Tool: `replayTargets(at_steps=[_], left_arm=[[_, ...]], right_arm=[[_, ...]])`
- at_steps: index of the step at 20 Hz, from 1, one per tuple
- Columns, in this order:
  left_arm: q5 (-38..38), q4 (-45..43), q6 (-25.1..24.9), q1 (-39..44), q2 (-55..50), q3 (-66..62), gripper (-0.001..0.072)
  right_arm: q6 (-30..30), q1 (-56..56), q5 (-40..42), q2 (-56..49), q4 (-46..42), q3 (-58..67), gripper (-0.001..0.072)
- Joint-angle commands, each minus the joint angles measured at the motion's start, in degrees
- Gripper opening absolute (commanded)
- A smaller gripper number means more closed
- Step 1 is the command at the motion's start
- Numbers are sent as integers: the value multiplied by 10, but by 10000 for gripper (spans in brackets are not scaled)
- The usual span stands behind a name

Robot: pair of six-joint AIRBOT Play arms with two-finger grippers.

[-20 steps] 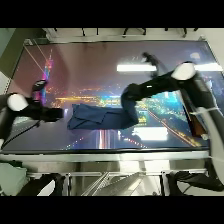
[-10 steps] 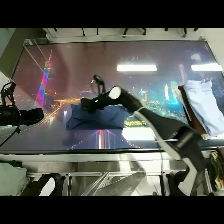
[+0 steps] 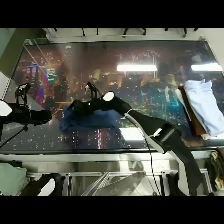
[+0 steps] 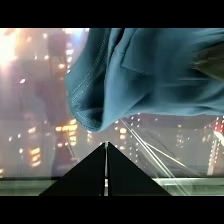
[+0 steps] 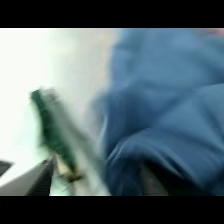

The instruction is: Fold the shirts.

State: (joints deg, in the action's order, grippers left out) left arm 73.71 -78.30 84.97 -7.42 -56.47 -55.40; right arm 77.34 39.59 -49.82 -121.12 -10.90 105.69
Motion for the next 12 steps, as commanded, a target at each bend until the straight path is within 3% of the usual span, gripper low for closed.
replayTargets(at_steps=[1,3,7,10,12], left_arm=[[0,-2,-2,2,-2,0,9],[0,-2,-2,2,-2,0,9],[-2,-2,-2,2,-2,0,9],[1,-1,-1,2,-2,0,9],[3,1,-1,2,-2,0,9]], right_arm=[[-70,-50,-148,15,110,2,580],[-57,-86,-213,48,53,2,574],[12,-144,-285,139,-212,-42,574],[-11,-187,-220,227,-247,-189,574],[-12,-223,-148,265,-241,-294,612]])
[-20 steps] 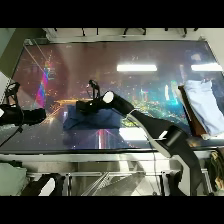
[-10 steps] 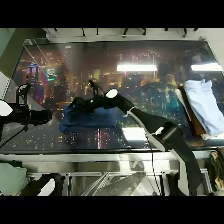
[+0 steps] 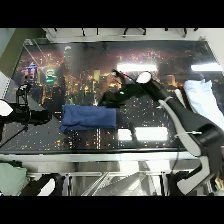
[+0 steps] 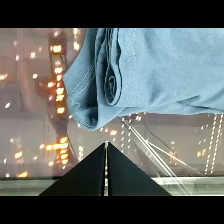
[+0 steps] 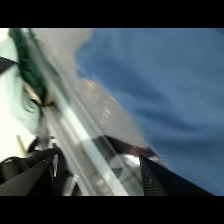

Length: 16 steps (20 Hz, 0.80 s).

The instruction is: Fold the shirts.

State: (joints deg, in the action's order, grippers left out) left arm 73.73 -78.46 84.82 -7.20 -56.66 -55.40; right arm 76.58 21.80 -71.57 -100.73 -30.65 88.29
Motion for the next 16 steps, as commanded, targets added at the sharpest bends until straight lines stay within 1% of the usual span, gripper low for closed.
replayTargets(at_steps=[1,3,5,10,13,14,15,16], left_arm=[[4,5,0,0,0,0,9],[7,5,0,0,0,0,10],[15,5,1,0,0,0,9],[36,5,1,0,0,0,10],[37,5,3,0,0,0,9],[35,5,3,0,0,0,9],[33,5,3,0,0,0,10],[31,5,3,0,0,0,10]], right_arm=[[-3,-61,95,67,-29,-157,719],[-3,-79,125,51,-1,-197,719],[-26,-76,125,13,17,-197,716],[-115,-35,156,-69,190,-197,711],[-166,7,163,-82,270,-196,711],[-168,19,165,-82,278,-195,708],[-168,29,169,-82,279,-194,638],[-168,33,169,-81,279,-194,312]])
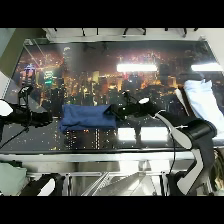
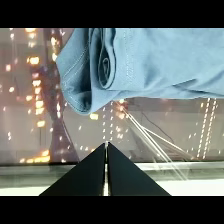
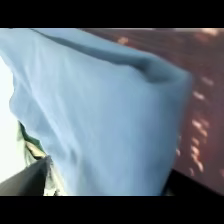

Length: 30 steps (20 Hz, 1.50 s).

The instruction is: Fold the shirts.

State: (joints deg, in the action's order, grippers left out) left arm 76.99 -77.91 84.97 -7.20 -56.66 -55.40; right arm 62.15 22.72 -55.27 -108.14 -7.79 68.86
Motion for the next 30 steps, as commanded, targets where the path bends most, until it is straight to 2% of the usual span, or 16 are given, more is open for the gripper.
replayTargets(at_steps=[1,3,5,7,9,13,16,18,22,27,30], left_arm=[[-2,0,2,0,0,0,9],[-2,-1,1,0,0,0,9],[-2,-1,1,0,0,0,9],[-1,-1,1,0,0,0,9],[-1,1,1,0,0,0,9],[-11,21,1,2,0,0,9],[-28,66,-4,2,0,0,10],[-25,77,-6,2,0,0,9],[-18,77,-6,2,3,0,9],[-25,74,-12,1,34,0,9],[-24,74,-12,1,38,0,9]], right_arm=[[-32,22,-3,-7,50,1,20],[-37,3,-39,11,26,0,20],[-7,-23,-67,62,-59,-9,19],[31,-52,-61,145,-143,-53,19],[55,-90,-38,249,-187,-132,19],[73,-192,5,482,-190,-293,20],[73,-213,-16,611,-190,-317,20],[74,-219,16,663,-175,-313,20],[92,-266,103,680,-160,-260,19],[66,-369,96,576,-162,-97,19],[58,-424,42,488,-162,29,19]])
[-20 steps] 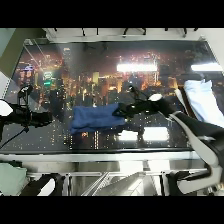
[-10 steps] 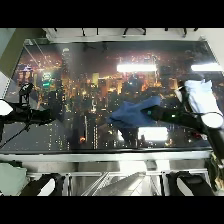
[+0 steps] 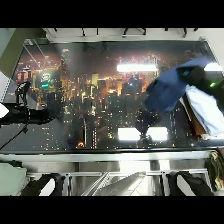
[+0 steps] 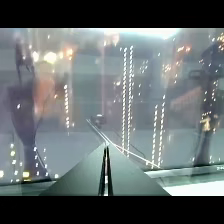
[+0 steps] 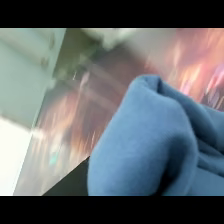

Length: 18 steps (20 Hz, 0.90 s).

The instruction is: Fold the shirts.

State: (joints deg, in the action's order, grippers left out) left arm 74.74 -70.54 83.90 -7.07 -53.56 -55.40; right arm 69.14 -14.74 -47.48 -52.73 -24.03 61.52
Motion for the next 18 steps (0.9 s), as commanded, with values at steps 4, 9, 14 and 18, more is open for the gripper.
replayTargets(at_steps=[4,9,14,18], left_arm=[[-3,0,-1,0,2,0,10],[8,1,-1,0,-14,1,10],[9,0,0,0,-16,1,10],[9,0,2,0,-16,1,10]], right_arm=[[-19,-92,-82,-187,0,277,20],[-16,-132,-88,-322,0,468,19],[-2,-177,-95,-405,0,573,19],[-7,-204,-105,-422,-5,573,20]])
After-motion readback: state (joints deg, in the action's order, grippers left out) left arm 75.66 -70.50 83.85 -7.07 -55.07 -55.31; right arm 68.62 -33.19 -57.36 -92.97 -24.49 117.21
